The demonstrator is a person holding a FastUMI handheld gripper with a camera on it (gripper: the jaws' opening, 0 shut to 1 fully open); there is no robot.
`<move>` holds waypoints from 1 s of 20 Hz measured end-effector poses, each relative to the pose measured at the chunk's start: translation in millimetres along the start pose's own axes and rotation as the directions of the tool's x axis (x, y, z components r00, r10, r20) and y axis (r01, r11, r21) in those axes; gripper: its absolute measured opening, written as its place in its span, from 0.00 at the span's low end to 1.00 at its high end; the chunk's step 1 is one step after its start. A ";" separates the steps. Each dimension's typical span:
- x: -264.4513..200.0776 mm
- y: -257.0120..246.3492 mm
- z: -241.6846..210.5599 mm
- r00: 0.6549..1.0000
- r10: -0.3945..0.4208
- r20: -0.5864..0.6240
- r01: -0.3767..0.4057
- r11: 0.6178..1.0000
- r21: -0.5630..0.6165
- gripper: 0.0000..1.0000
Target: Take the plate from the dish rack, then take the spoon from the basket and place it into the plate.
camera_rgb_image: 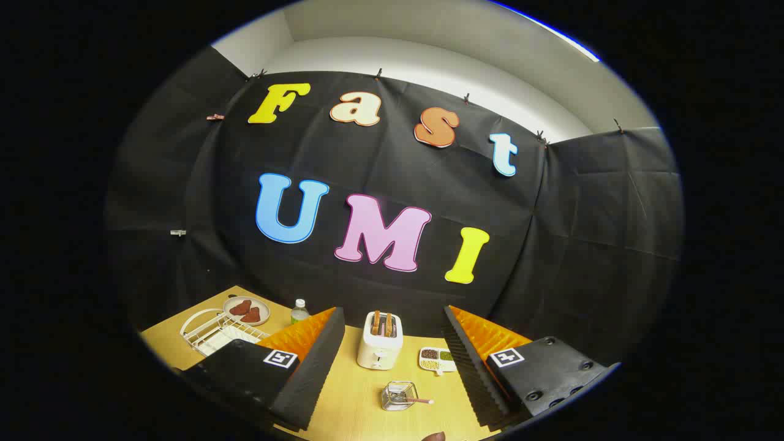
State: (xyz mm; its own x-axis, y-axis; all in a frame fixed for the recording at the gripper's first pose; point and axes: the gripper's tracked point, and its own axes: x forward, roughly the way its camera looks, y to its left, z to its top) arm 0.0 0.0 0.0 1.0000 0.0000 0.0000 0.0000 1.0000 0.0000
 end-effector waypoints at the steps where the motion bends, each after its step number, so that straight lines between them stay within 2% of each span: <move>1: -0.5 0.3 0.4 1.000 0.000 0.001 0.000 1.000 0.002 0.98; 13: -6.2 -0.2 -5.8 1.000 0.013 -0.003 -0.013 1.000 0.023 0.98; 20: -1.2 19.9 -11.8 0.999 0.047 -0.022 -0.046 0.999 0.028 0.98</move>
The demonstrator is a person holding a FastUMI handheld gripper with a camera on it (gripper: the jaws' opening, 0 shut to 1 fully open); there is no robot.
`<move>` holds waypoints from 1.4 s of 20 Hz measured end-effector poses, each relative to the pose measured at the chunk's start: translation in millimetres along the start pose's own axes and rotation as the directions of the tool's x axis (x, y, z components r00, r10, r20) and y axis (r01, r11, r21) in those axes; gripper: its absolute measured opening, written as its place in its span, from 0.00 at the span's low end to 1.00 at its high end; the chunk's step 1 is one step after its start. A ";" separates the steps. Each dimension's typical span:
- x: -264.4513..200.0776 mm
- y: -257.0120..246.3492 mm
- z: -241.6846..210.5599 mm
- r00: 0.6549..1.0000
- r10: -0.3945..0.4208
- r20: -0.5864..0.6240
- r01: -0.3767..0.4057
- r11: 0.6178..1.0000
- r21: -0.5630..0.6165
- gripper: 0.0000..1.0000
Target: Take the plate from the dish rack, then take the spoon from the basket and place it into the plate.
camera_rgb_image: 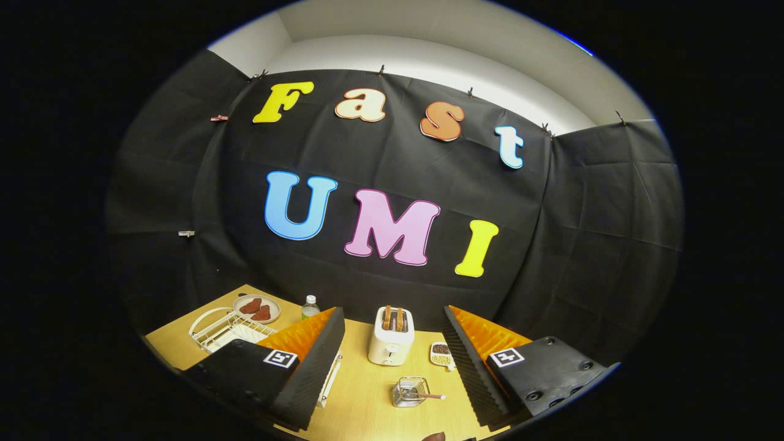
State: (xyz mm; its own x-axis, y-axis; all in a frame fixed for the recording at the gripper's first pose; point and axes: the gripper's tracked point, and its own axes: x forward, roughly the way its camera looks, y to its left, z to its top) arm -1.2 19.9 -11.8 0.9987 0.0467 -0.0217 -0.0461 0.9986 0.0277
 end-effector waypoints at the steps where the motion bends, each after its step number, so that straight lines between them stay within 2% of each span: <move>1: 3.0 6.0 -1.4 1.000 0.010 -0.006 -0.010 1.000 0.004 0.97; 9: 44.7 78.8 -16.1 0.987 0.139 -0.077 -0.137 0.990 0.037 0.97; 11: 59.7 102.0 -32.5 0.975 0.184 -0.122 -0.174 0.981 0.089 0.98; 13: 78.8 119.6 -55.3 0.961 0.200 -0.191 -0.179 0.976 0.122 0.98; 18: 117.0 154.8 -124.2 0.910 0.188 -0.370 -0.134 0.977 0.167 0.98; 21: 136.0 170.6 -173.7 0.867 0.155 -0.474 -0.097 0.985 0.145 0.98; 26: 158.3 187.5 -233.2 0.797 0.085 -0.598 0.021 0.986 0.168 0.97; 28: 165.1 187.0 -251.5 0.778 0.034 -0.627 0.055 0.991 0.122 0.86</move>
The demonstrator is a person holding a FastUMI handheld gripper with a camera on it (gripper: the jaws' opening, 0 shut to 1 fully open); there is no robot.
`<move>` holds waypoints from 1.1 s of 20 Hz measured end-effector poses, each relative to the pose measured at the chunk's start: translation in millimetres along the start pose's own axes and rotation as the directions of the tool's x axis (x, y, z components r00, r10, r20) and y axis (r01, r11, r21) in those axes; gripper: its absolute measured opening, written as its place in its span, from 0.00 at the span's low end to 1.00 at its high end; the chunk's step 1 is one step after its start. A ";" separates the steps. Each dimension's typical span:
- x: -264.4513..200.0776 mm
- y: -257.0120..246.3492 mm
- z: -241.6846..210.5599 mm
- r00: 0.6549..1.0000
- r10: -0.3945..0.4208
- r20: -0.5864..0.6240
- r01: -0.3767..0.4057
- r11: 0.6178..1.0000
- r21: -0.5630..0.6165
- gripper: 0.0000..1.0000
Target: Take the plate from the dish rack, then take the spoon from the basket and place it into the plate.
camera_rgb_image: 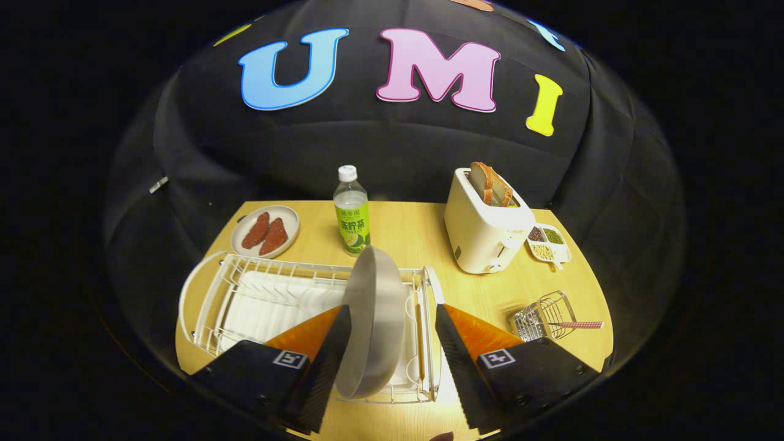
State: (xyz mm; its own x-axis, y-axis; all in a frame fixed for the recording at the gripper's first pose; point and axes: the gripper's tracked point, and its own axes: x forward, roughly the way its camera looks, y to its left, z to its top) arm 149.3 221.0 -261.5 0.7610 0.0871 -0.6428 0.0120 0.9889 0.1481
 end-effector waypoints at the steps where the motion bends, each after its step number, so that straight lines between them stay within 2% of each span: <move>1: 4.9 4.1 -4.8 1.000 0.002 -0.014 -0.002 1.000 0.007 0.72; 2: 6.6 9.7 -10.2 0.999 0.008 -0.032 -0.008 1.000 0.019 0.63; 4: 8.1 10.7 -14.0 0.999 -0.020 -0.048 0.021 0.999 0.026 0.39; 8: 6.2 5.3 -12.5 0.994 -0.099 -0.049 0.100 0.995 0.011 0.29; 12: -0.2 14.9 5.6 0.989 -0.151 0.003 0.151 0.986 -0.075 0.27; 17: -8.2 21.4 36.7 0.976 -0.191 0.103 0.208 0.956 -0.207 0.26; 19: -12.9 15.3 43.9 0.971 -0.207 0.120 0.227 0.955 -0.190 0.25; 22: -21.2 6.6 45.9 0.979 -0.174 0.108 0.184 0.979 -0.092 0.25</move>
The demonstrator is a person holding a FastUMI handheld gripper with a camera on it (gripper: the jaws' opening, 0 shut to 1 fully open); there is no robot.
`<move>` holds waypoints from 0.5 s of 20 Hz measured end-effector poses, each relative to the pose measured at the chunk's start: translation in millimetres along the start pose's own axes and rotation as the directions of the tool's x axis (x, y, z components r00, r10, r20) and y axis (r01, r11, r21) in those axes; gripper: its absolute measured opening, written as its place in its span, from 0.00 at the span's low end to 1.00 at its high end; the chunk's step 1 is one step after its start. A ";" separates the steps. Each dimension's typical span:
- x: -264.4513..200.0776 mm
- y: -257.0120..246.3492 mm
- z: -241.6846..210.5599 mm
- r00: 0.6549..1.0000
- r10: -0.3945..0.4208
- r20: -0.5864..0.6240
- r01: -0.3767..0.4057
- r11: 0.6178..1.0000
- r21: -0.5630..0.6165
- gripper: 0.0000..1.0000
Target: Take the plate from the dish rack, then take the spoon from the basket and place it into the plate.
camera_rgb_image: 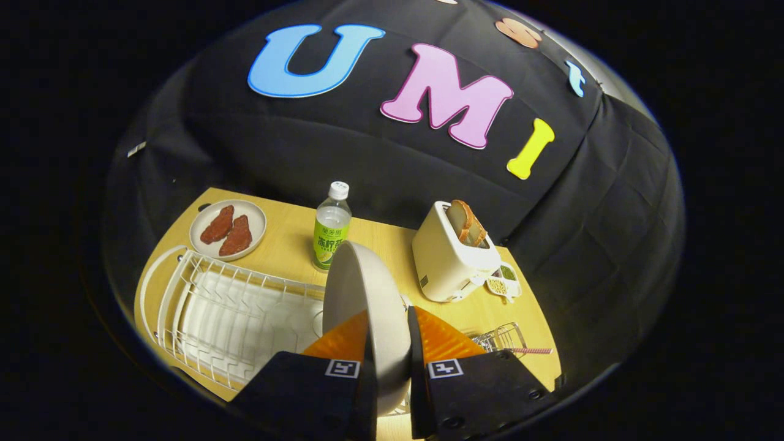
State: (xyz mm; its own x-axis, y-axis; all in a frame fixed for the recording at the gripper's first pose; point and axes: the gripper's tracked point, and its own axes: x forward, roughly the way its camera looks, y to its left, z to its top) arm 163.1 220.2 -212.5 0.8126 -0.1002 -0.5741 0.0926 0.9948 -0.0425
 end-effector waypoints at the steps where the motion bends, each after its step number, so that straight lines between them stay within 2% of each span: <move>1: -3.1 -5.3 1.1 1.000 0.016 0.002 -0.016 0.999 0.031 0.25; 5: -21.6 -30.6 -1.8 0.995 0.096 0.000 -0.095 0.988 0.124 0.26; 10: -60.9 -66.4 -9.2 0.976 0.216 0.035 -0.219 0.953 0.210 0.26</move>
State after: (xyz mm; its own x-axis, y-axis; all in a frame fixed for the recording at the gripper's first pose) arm 102.2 160.4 -182.2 0.8328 0.1167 -0.5411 0.0314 0.9660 0.2567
